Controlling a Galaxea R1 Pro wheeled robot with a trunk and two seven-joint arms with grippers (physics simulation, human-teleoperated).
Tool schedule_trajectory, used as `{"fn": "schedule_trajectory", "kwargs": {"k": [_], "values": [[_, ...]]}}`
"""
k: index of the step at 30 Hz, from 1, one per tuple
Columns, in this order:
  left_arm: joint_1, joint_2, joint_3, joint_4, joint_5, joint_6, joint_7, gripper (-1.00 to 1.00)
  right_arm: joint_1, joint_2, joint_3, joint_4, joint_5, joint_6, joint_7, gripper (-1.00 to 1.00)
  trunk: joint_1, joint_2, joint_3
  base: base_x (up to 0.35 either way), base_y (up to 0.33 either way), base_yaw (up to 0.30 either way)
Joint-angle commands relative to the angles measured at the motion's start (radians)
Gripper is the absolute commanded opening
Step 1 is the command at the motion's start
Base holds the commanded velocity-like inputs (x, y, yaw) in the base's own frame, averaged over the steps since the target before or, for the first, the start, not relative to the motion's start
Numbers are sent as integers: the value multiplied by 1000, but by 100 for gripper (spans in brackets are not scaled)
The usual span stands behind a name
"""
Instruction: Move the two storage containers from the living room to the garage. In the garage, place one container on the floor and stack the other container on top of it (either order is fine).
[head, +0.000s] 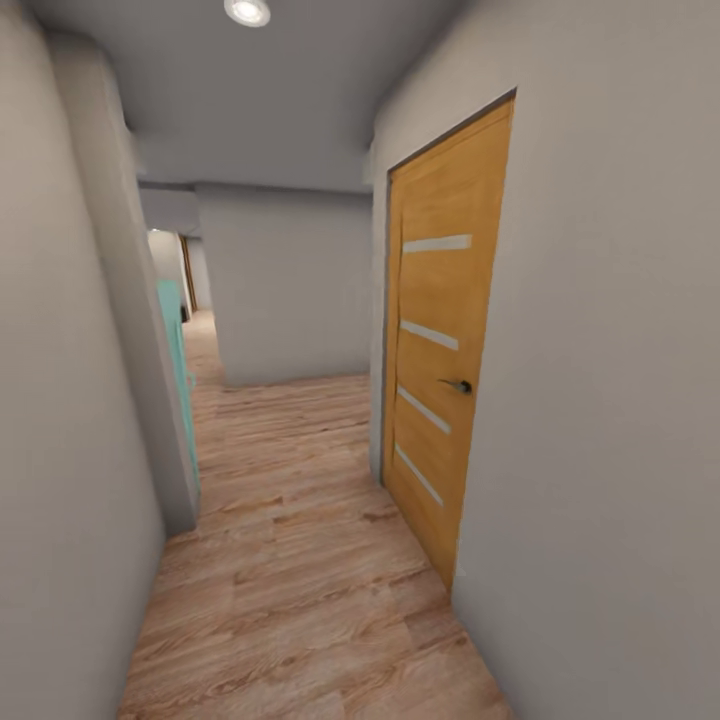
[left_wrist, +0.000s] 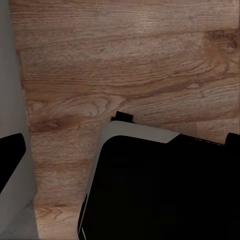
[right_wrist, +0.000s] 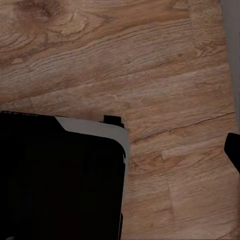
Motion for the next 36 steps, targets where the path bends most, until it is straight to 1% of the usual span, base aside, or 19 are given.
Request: {"fn": "schedule_trajectory", "kwargs": {"k": [1,14,28,36], "values": [[0,0,-9,1,8,-3,2,100,-1,0,-1,3,9,-6,-3,100,1,-1,0,323,0,300],[-1,0,-8,1,8,-3,2,100,-1,1,-3,3,6,-9,-3,100,1,-1,0,323,0,289],[0,0,-9,1,8,-3,2,100,-1,-3,-3,3,6,2,-3,100,1,-1,0,323,0,17],[0,1,-8,1,9,-1,2,100,-1,-1,-4,3,4,4,-3,100,1,-1,0,323,0,0]]}}
